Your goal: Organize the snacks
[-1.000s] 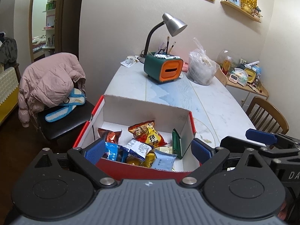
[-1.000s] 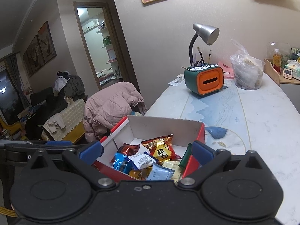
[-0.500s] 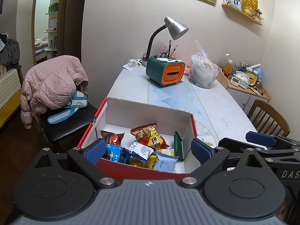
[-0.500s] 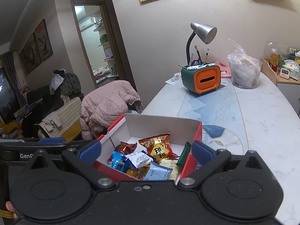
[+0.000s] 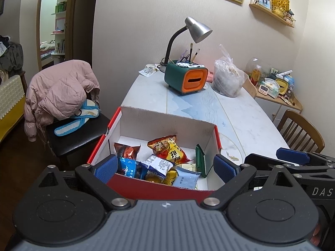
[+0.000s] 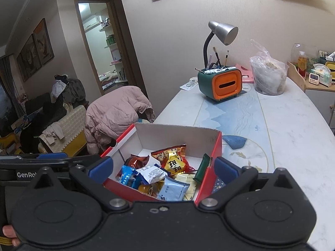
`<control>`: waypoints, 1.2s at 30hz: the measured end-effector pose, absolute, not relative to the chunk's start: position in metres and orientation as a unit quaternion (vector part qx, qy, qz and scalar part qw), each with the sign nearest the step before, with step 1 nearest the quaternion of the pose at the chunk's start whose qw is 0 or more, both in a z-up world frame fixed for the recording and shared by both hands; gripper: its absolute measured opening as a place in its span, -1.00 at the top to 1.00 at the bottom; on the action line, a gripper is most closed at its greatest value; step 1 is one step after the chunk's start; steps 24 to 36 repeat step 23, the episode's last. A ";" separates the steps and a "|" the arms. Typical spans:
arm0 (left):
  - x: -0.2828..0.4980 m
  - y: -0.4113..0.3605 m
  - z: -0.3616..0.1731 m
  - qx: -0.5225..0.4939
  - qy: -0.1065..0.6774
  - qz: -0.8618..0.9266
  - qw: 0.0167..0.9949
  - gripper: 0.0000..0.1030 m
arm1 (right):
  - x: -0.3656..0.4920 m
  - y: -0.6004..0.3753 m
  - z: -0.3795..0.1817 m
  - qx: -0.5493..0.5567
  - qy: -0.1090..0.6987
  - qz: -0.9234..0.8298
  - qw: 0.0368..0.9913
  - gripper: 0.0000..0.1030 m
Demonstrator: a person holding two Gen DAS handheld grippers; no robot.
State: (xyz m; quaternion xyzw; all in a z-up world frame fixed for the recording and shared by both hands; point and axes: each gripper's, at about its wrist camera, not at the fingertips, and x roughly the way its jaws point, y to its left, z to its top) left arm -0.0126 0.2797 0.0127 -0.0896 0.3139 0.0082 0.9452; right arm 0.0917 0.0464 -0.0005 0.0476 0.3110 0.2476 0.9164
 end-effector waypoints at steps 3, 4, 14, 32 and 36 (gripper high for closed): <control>-0.014 0.279 0.012 -0.089 0.316 0.007 0.944 -0.91 | 0.091 0.046 -0.001 0.048 0.314 0.244 0.916 -1.00; -0.014 0.279 0.012 -0.089 0.317 0.007 0.944 -0.91 | 0.091 0.045 -0.001 0.049 0.315 0.243 0.916 -1.00; -0.015 0.276 0.008 -0.079 0.334 0.004 0.939 -0.91 | 0.088 0.044 -0.004 0.051 0.323 0.235 0.915 -1.00; -0.011 0.266 0.006 -0.081 0.343 -0.007 0.936 -0.91 | 0.085 0.033 -0.003 0.055 0.324 0.222 0.918 -1.00; -0.011 0.266 0.006 -0.081 0.343 -0.007 0.936 -0.91 | 0.085 0.033 -0.003 0.055 0.324 0.222 0.918 -1.00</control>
